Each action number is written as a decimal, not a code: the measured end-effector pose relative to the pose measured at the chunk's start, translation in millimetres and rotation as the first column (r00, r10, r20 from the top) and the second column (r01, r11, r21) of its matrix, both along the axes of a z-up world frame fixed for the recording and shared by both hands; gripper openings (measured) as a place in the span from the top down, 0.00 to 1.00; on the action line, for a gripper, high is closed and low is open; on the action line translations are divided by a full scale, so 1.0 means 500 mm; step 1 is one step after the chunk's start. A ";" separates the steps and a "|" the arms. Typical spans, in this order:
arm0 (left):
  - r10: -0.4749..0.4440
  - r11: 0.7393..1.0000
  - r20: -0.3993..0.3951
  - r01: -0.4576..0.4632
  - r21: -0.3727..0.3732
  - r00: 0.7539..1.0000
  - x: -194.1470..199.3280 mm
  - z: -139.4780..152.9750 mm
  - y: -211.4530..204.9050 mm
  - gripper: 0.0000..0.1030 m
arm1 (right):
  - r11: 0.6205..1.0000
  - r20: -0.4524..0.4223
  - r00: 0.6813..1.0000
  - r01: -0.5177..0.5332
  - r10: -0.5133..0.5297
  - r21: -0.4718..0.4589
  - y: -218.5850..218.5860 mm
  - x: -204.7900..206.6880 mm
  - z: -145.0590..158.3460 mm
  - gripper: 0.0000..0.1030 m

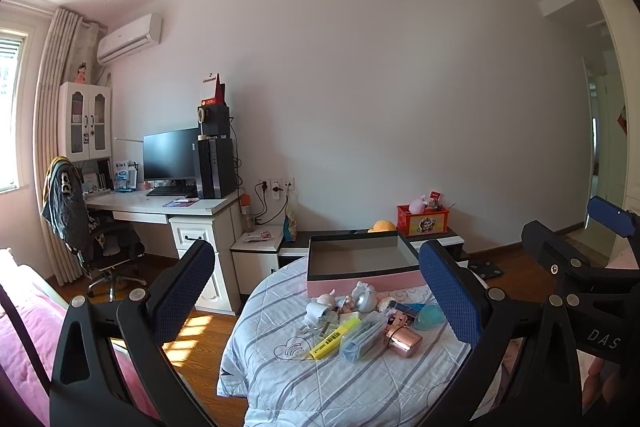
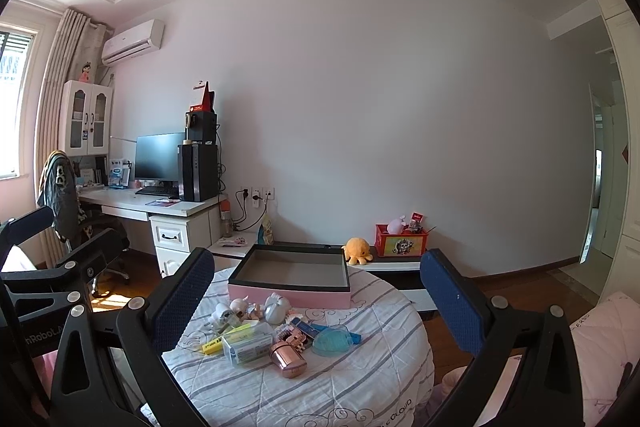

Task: Organize rigid objects

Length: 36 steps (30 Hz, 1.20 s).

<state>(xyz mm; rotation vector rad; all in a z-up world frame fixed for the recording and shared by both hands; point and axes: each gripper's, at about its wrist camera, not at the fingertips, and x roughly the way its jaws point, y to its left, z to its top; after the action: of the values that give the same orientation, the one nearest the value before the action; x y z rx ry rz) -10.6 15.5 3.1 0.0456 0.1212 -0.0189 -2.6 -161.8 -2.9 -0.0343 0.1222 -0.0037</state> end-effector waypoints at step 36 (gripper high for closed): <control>-0.002 1.000 -0.008 0.002 -0.004 1.000 0.001 -0.003 -0.003 0.00 | 1.000 -0.006 1.000 0.009 -0.009 -0.002 -0.002 0.001 -0.008 0.00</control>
<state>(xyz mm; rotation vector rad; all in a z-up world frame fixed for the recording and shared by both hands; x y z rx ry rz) -9.9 14.0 1.8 0.0418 0.1288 -0.0212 -2.3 -162.6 -7.2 -0.0361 0.1285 -0.0129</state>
